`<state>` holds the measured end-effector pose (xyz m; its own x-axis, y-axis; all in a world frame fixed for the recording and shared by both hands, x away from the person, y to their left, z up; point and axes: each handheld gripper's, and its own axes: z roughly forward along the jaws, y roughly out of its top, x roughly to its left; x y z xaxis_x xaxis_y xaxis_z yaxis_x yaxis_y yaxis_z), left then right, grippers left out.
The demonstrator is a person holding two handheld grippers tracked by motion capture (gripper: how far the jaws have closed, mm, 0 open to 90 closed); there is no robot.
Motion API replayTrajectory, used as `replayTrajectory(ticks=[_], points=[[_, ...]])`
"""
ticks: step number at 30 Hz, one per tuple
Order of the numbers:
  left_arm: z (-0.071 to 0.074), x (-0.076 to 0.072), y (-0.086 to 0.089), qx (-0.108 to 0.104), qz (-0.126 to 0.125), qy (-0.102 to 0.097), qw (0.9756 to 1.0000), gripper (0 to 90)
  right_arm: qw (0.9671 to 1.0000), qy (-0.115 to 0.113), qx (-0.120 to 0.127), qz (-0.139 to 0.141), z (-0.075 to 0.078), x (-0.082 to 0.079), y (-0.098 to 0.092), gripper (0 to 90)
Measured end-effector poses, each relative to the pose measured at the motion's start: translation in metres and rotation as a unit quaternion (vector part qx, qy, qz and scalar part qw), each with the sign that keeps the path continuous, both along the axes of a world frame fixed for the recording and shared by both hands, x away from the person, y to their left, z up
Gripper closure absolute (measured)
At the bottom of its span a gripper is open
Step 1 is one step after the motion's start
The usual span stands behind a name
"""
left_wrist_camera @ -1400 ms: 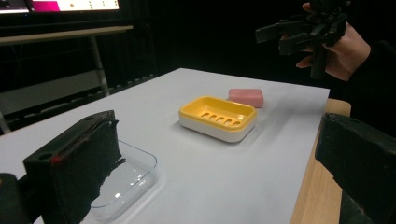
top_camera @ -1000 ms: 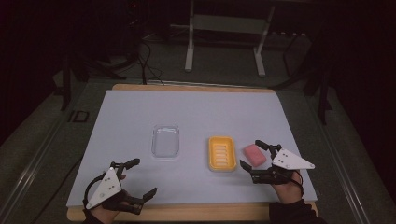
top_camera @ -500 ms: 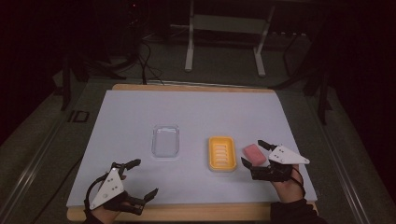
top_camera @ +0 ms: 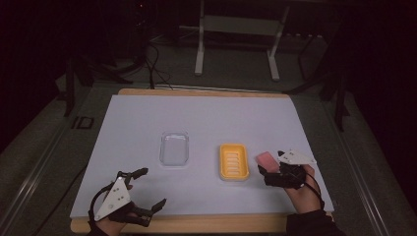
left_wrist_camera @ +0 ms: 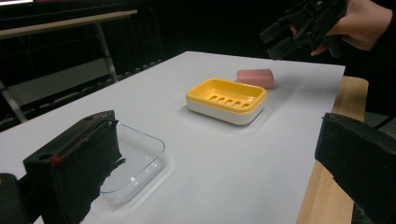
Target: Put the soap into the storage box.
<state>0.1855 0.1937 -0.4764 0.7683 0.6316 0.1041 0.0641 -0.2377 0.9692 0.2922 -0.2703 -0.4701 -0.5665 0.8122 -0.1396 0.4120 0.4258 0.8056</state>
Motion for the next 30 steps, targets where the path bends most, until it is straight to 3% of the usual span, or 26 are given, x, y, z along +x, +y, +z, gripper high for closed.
replayTrajectory(ticks=[9,12,20,24,25,27,29,30], points=[[0.000,0.000,0.001,0.004,0.001,0.002,1.0000,0.6,0.9974,0.062,0.006,-0.038,-0.001,0.010,-0.011,12.7],[0.000,0.000,0.001,0.005,0.001,0.003,1.0000,0.6,0.9936,0.097,0.015,-0.056,0.003,0.013,-0.018,12.7],[-0.001,0.001,0.000,0.008,0.002,0.005,1.0000,0.6,0.9875,0.148,-0.001,-0.054,0.005,0.018,-0.027,12.6],[-0.001,0.001,0.000,0.008,0.002,0.004,1.0000,0.6,0.9856,0.161,-0.006,-0.052,0.005,0.019,-0.029,12.6],[-0.001,0.001,0.000,0.009,0.003,0.004,0.9999,0.6,0.9796,0.194,-0.011,-0.050,0.004,0.020,-0.031,12.8],[-0.001,0.001,0.000,0.009,0.003,0.004,0.9999,0.6,0.9753,0.215,-0.014,-0.048,0.003,0.021,-0.032,13.0],[-0.001,0.001,-0.001,0.011,0.003,0.005,0.9999,0.6,0.9688,0.242,-0.018,-0.050,0.003,0.022,-0.033,13.4],[-0.001,0.001,-0.001,0.011,0.003,0.005,0.9999,0.6,0.9688,0.242,-0.018,-0.050,0.003,0.022,-0.033,13.4]])
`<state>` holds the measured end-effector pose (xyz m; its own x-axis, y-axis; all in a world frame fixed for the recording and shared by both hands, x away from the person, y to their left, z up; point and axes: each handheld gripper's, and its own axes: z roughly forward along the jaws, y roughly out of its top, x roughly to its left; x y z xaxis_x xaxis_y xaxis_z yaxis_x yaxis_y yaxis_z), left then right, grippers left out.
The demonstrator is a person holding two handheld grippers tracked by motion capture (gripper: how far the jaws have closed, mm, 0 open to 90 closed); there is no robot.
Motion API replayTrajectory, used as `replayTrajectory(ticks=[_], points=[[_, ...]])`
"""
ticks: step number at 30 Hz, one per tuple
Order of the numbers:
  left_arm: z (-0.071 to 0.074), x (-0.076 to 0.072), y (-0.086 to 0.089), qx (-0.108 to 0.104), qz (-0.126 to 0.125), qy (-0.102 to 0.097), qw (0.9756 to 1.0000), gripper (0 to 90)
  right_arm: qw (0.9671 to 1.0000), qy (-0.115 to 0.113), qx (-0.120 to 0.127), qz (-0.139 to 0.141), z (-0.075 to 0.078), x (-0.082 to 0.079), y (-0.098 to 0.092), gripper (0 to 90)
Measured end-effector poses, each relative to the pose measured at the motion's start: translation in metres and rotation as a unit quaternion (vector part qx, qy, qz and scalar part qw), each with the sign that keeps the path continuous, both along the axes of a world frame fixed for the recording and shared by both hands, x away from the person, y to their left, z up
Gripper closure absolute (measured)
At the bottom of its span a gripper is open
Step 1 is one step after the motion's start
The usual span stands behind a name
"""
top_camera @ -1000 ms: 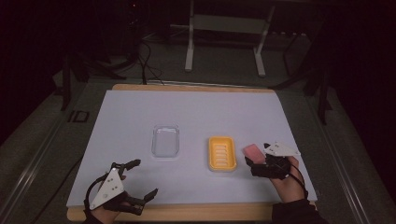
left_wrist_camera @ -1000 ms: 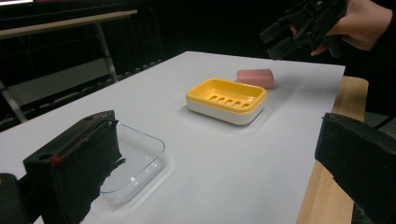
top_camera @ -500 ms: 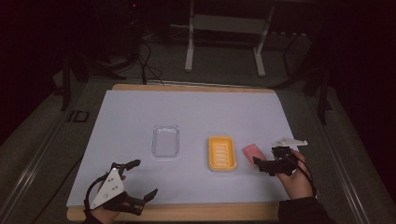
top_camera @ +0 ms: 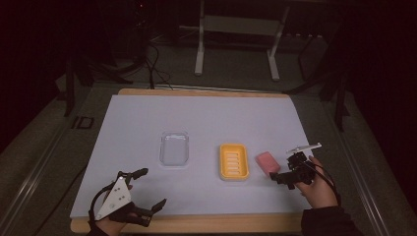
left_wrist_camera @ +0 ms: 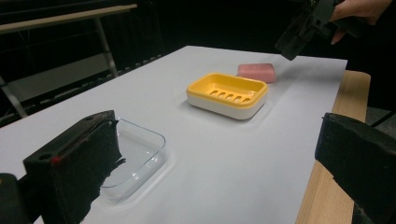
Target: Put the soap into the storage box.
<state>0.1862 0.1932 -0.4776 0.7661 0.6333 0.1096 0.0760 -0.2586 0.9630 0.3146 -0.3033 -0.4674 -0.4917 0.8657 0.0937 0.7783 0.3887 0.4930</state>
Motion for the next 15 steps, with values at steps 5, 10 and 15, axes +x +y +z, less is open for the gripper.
replayTrajectory(ticks=[5,10,15], points=[[-0.0001,0.0000,-0.0003,0.000,0.000,0.000,1.0000,0.6,0.9985,0.051,-0.022,0.006,-0.0017,0.0022,-0.0016,13.6],[-0.0001,0.0000,-0.0005,0.000,0.000,0.001,1.0000,0.6,0.9949,0.091,-0.039,0.018,0.0003,0.0038,0.0001,14.1],[-0.0001,-0.0001,-0.0004,0.000,0.000,0.001,1.0000,0.6,0.9898,0.129,-0.055,0.027,0.0002,0.0063,0.0004,14.7]])
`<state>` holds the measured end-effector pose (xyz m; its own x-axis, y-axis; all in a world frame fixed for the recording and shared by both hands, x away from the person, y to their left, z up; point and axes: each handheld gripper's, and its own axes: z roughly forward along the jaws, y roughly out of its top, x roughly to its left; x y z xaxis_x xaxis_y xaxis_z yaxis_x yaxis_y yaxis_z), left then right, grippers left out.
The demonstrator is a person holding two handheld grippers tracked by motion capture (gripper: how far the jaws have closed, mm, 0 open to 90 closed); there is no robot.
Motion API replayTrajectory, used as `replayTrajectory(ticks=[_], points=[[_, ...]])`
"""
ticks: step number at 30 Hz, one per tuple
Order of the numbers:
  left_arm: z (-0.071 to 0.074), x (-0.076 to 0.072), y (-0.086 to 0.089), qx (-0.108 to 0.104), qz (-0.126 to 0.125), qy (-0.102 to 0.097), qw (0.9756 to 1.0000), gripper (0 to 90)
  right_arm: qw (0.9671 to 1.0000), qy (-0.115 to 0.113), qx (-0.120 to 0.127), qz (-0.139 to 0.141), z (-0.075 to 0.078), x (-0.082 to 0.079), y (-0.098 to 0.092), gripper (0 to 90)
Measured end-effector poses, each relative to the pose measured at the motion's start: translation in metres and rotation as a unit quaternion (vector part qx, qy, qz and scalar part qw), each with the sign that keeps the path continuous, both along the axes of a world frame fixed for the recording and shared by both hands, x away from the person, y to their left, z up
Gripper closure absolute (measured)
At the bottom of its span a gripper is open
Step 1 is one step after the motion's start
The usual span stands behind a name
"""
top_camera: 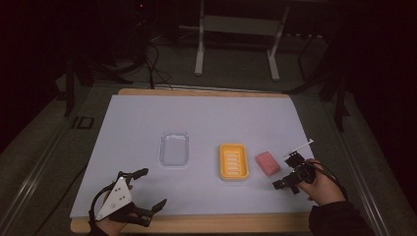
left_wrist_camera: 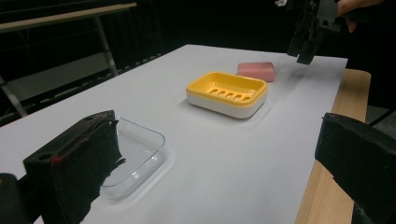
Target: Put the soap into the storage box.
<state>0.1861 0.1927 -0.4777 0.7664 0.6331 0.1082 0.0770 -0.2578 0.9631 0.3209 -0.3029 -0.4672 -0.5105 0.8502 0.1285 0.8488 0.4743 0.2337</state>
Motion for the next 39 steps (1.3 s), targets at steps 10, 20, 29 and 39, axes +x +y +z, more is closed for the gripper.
replayTrajectory(ticks=[10,20,29,39], points=[[0.000,0.000,0.000,0.000,0.000,0.000,1.0000,0.6,0.9959,0.077,-0.041,0.025,-0.007,0.003,0.001,14.9],[0.000,0.000,0.000,0.001,-0.001,0.000,1.0000,0.6,0.9866,0.117,-0.087,0.073,-0.003,0.007,0.000,14.7],[0.000,0.000,0.000,0.001,0.000,0.001,1.0000,0.6,0.9828,0.116,-0.111,0.092,0.002,0.018,0.000,13.2],[0.000,0.000,0.000,0.000,-0.001,0.001,1.0000,0.6,0.9827,0.105,-0.116,0.099,0.003,0.032,0.007,11.9]])
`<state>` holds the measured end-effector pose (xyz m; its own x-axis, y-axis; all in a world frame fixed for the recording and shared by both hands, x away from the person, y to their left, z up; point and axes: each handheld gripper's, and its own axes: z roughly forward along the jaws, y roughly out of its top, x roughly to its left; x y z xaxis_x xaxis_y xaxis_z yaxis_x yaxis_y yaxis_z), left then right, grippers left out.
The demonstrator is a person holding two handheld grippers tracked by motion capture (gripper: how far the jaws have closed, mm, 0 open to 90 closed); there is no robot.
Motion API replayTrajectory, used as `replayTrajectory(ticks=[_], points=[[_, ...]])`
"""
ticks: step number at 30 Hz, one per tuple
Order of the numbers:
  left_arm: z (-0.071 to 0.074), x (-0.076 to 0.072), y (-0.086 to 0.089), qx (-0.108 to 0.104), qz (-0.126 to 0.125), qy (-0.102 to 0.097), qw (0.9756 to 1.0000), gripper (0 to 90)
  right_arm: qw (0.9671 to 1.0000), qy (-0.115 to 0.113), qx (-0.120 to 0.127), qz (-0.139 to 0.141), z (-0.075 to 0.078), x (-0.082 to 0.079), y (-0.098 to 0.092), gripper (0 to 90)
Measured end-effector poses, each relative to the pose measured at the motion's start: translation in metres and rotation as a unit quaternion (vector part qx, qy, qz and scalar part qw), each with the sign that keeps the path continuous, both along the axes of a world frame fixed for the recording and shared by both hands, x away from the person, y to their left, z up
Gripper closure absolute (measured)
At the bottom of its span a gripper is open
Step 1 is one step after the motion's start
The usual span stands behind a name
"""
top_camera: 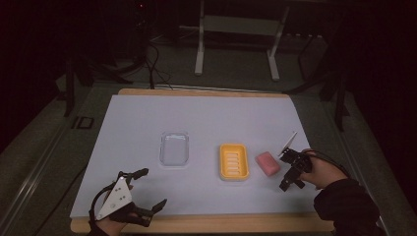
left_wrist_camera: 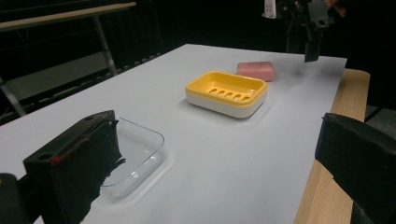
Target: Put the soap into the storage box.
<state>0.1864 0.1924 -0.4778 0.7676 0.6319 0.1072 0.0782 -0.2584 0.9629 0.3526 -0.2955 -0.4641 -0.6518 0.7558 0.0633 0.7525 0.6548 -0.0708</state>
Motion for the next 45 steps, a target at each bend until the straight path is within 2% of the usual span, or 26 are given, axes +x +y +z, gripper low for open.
replayTrajectory(ticks=[4,7,8,9,15,22,24,26,28,31,33,34,36,38,42,44,45], points=[[0.000,0.000,0.000,0.000,0.000,0.000,1.0000,0.6,0.9999,-0.010,0.005,0.006,0.001,0.004,0.003,11.8],[0.000,0.000,0.000,0.001,-0.001,0.001,1.0000,0.6,0.9992,-0.030,0.019,0.019,0.005,0.009,0.007,11.8],[0.000,0.000,0.000,0.001,-0.001,0.001,1.0000,0.6,0.9992,-0.030,0.019,0.019,0.005,0.009,0.007,11.8],[0.000,0.000,0.000,0.001,-0.001,0.000,1.0000,0.6,0.9987,-0.040,0.027,0.016,0.006,0.012,0.009,11.8],[0.000,0.000,0.000,0.001,-0.002,0.001,1.0000,0.6,0.9965,-0.059,0.059,0.003,0.009,0.017,0.016,11.7],[0.000,0.000,0.000,-0.002,-0.003,0.002,1.0000,0.6,0.9945,-0.072,0.074,0.019,0.009,0.021,0.025,11.8],[0.000,0.000,0.000,-0.001,-0.003,0.002,1.0000,0.6,0.9934,-0.087,0.069,0.028,0.008,0.022,0.028,11.8],[0.000,0.000,0.000,-0.001,-0.003,0.002,1.0000,0.6,0.9926,-0.091,0.076,0.029,0.007,0.024,0.028,11.8],[0.000,0.000,0.000,-0.001,-0.003,0.002,1.0000,0.6,0.9914,-0.100,0.079,0.032,0.007,0.025,0.028,11.8],[0.000,0.000,0.000,-0.001,-0.003,0.003,1.0000,0.6,0.9877,-0.122,0.093,0.026,0.008,0.029,0.028,12.2],[0.000,0.000,0.000,-0.001,-0.004,0.003,1.0000,0.6,0.9869,-0.126,0.098,0.021,0.008,0.030,0.027,12.2],[0.000,0.000,0.000,0.000,-0.004,0.003,1.0000,0.6,0.9836,-0.145,0.106,0.017,0.008,0.032,0.027,13.9],[0.000,0.000,0.000,0.000,-0.004,0.003,1.0000,0.6,0.9801,-0.156,0.122,0.012,0.010,0.033,0.027,14.2],[0.000,0.000,0.000,0.000,-0.004,0.003,1.0000,0.6,0.9775,-0.172,0.120,0.024,0.012,0.034,0.028,14.7],[0.000,0.000,0.000,0.000,-0.004,0.003,1.0000,0.6,0.9766,-0.167,0.134,0.019,0.012,0.036,0.028,14.6],[0.000,0.000,0.000,0.000,-0.004,0.003,1.0000,0.6,0.9751,-0.172,0.140,0.000,0.008,0.040,0.029,14.5],[0.000,0.000,0.000,0.000,-0.004,0.003,1.0000,0.6,0.9751,-0.173,0.140,-0.001,0.007,0.041,0.029,14.5]])
